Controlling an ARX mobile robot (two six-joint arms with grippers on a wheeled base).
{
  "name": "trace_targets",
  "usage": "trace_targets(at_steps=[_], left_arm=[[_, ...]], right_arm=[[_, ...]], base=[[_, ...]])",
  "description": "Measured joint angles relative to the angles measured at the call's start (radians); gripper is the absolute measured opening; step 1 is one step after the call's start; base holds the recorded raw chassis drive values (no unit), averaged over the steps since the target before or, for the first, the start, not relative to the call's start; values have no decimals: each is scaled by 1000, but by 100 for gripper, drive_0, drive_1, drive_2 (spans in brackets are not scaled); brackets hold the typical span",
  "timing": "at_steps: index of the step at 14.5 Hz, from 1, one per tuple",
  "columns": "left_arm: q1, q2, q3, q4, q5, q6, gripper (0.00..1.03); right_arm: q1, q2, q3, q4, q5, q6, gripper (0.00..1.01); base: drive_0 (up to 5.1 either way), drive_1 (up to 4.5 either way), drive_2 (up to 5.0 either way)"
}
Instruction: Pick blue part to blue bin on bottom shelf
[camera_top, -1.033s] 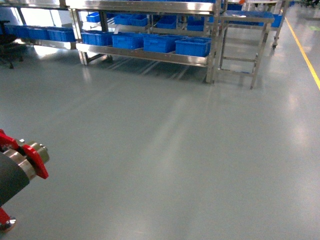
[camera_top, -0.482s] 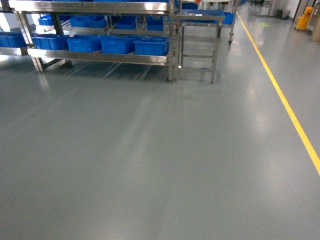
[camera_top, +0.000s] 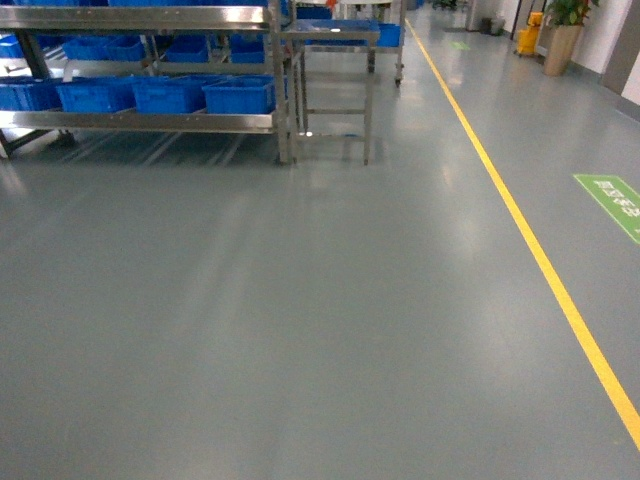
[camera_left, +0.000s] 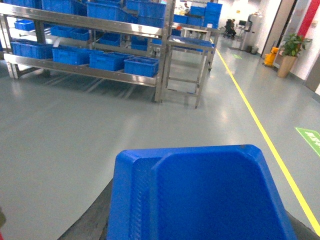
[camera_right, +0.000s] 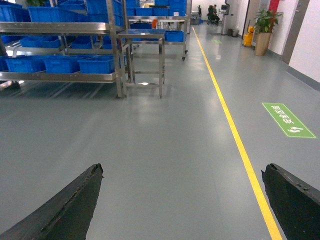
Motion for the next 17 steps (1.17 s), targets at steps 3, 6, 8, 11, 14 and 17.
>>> trace_targets(at_steps=[3,6,8,11,14,17], left_arm=[[-1,0,0,0,1,0,44],[-1,0,0,-1,0,0,44],[-1,0,0,-1,0,0,44],[-1,0,0,0,0,0,44],[-1,0,0,0,0,0,44],[0,0,0,3,-1,0,44]], right_arm=[[-1,0,0,0,0,0,98],[0,0,0,0,0,0,98],[0,0,0,2,0,0,98],[0,0,0,1,0,0,98],[0,0,0,0,0,0,98],[0,0,0,6,0,0,98]], base=[[-160,-160,-160],[7,405,-392],[5,404,-393],[5,404,-393],[7,405,-391],[-2,397,-400]])
